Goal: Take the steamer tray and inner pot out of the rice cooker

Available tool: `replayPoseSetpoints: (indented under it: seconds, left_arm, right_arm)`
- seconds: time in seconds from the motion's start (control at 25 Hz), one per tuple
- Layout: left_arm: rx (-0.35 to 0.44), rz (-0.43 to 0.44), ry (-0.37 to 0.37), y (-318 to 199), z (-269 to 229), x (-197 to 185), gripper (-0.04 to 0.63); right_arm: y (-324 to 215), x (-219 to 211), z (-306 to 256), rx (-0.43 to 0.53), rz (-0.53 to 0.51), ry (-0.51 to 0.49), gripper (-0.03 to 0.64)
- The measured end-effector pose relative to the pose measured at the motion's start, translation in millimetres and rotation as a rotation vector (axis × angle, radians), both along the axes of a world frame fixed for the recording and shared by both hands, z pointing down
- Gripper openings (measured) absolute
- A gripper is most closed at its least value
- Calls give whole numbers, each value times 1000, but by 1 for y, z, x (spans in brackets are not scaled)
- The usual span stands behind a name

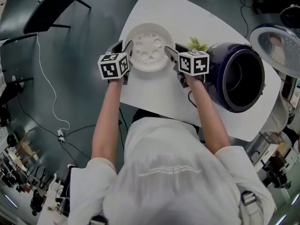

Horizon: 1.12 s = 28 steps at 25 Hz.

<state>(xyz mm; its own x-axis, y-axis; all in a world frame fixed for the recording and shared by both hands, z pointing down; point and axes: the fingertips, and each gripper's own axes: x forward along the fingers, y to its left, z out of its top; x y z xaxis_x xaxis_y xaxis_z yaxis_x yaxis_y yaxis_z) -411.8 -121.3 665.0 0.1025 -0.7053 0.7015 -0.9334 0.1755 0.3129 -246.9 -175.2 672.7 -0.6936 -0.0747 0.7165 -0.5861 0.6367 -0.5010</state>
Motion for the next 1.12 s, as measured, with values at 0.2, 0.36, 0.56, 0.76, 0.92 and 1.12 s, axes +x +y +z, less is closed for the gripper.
replayPoseSetpoints:
  seconds: [0.2,0.36,0.56,0.76,0.92,1.12]
  left_arm:
    - [-13,16,4,7,4,6,166]
    - [19,3,-11,9,-6,-1,187]
    - [76,17,-107,13,-34,-8,187]
    - [139,33,-173,15,-63,-3,176]
    - [183,62,-221,20,-90,9,161]
    - [242,85,-238,27,-117,14,156]
  right_arm:
    - [1,1,-2,22,-12,15,220]
    - [1,3,-8,114,-42,48,257]
    - [3,6,-33,207,-58,32,259]
    - [10,11,-59,251,-62,-7,236]
    - [26,14,-88,328,-120,-37,216]
    - [42,14,-123,402,-127,-84,189]
